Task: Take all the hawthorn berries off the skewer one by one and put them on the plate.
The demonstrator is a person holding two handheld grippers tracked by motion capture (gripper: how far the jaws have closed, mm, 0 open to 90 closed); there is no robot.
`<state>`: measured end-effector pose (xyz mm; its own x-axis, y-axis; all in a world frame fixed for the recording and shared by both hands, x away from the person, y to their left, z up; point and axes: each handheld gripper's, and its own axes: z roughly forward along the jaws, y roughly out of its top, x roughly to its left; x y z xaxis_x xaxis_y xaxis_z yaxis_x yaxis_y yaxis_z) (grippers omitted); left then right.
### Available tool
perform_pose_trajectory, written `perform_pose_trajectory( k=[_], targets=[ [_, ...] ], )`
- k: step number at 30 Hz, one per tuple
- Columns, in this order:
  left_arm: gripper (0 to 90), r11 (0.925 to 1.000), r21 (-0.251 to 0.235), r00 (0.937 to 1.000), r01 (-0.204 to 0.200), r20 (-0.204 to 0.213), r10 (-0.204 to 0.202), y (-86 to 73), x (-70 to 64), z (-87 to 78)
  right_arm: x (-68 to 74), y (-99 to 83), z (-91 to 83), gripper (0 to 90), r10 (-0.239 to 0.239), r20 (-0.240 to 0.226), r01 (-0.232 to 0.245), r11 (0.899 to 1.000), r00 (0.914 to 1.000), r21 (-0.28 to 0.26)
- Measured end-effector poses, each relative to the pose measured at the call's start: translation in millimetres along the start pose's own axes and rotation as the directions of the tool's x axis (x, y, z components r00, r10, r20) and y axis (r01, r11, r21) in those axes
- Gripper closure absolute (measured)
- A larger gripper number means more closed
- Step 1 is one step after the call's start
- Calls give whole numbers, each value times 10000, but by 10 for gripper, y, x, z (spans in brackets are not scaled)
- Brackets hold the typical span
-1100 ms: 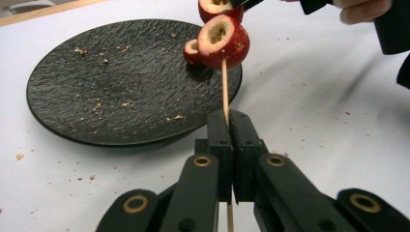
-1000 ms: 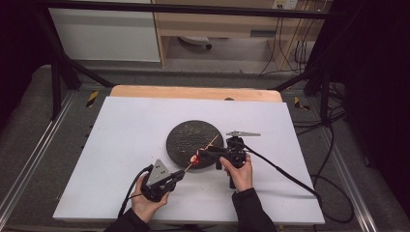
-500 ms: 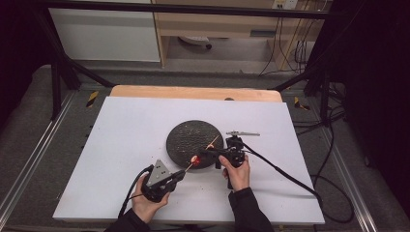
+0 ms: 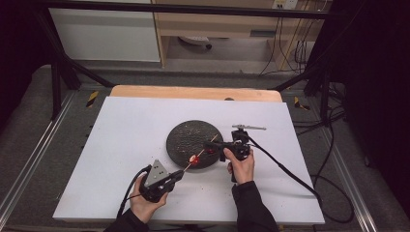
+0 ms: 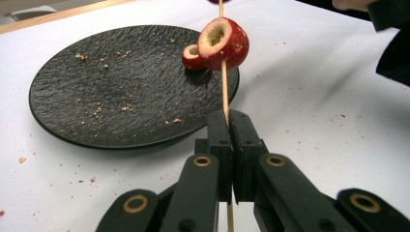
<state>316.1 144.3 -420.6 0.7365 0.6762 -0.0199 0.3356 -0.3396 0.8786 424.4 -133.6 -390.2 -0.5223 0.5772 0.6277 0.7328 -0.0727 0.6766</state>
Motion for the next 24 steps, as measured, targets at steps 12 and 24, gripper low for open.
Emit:
perform_pose_trajectory(
  k=[12,24],
  targets=[
    [879,9999,136,10000,15,-8,-15,-50,50,-60,-123,255,-113,648,179,545,-147,9982,9984,-578],
    [879,9989,78,9977,454,-515,-450,-116,290,-270,-186,343,-48,647,10,1150,78,9971,9934,-763]
  ],
)
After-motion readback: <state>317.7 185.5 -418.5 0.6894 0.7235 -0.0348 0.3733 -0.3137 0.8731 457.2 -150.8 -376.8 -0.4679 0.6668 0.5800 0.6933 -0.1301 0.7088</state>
